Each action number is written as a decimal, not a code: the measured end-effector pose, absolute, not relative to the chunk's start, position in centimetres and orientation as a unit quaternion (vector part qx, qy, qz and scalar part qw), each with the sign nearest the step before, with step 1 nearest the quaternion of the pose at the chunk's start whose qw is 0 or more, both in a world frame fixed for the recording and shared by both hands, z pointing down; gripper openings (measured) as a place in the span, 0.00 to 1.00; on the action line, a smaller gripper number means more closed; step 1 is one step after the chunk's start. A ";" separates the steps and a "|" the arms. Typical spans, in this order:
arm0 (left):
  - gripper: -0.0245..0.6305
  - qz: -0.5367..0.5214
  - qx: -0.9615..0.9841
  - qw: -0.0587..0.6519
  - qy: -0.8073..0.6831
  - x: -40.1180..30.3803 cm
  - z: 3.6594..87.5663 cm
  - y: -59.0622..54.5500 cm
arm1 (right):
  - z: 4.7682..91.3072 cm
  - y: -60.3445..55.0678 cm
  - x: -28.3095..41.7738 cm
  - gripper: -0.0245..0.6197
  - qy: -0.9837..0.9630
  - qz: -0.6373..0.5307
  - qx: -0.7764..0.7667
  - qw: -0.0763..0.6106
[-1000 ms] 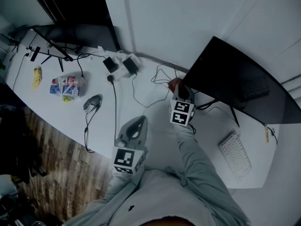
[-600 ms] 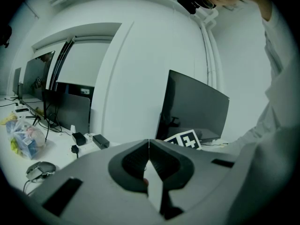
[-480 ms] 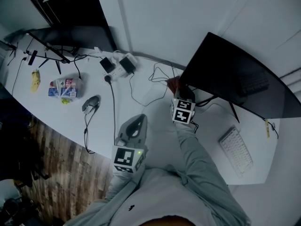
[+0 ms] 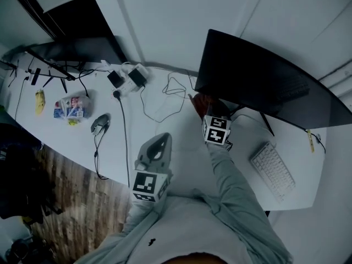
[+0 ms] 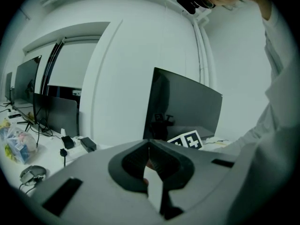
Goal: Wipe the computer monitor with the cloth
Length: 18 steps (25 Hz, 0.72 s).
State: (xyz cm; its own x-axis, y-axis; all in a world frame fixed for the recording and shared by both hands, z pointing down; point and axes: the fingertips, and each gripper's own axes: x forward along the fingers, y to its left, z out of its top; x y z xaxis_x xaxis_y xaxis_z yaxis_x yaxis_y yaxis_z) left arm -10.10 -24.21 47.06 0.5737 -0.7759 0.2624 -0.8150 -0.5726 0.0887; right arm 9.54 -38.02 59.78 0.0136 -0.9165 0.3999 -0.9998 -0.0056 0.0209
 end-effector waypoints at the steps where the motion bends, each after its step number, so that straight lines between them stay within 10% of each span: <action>1: 0.07 0.098 0.883 0.100 -0.448 -9.4 46.9 -24.0 | 59.8 -37.7 10.4 0.09 -0.687 0.139 0.698 0.151; 18: 0.07 0.111 0.908 0.087 -0.394 3.9 45.8 -19.0 | 59.5 -30.9 26.1 0.09 -0.647 0.172 0.729 0.143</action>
